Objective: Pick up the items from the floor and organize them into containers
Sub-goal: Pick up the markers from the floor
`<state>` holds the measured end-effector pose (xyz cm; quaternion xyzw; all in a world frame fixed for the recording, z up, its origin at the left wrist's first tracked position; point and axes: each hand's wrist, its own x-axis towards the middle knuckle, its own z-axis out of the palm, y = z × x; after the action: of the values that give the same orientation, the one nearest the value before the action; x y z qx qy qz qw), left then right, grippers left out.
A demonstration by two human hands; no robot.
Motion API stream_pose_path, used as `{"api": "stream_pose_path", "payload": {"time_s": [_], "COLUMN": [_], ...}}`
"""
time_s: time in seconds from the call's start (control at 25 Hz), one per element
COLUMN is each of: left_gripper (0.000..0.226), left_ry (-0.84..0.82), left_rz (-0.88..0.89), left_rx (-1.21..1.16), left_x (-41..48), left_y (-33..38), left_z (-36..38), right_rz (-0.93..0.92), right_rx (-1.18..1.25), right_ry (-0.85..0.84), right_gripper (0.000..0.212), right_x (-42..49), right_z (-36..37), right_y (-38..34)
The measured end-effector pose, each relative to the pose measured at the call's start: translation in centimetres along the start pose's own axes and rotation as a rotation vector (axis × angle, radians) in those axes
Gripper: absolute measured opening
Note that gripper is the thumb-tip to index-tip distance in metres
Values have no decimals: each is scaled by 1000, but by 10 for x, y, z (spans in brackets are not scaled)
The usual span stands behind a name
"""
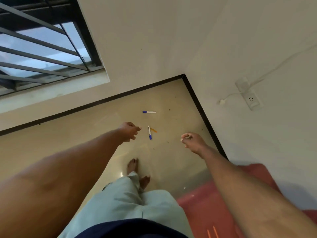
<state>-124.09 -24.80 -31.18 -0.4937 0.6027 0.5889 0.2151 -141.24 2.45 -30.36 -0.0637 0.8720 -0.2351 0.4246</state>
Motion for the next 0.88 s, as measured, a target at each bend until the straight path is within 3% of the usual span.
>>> {"api": "stream_pose_path", "payload": {"time_s": [0.4, 0.6, 0.88], "left_gripper": [36, 38, 39], "left_ry": [98, 174, 157], "left_rz": [-172, -226, -319], "left_rx": [-260, -371, -437], "left_x": [108, 215, 367], "left_y": [-28, -54, -125], "left_z": [38, 90, 153], "right_rz": [-137, -332, -616], "right_rx": [-254, -540, -818], "right_ry": [-266, -392, -292], "right_gripper": [11, 17, 30], "right_x": [155, 285, 442], "right_z": [42, 81, 178], "right_y": [-18, 13, 72]}}
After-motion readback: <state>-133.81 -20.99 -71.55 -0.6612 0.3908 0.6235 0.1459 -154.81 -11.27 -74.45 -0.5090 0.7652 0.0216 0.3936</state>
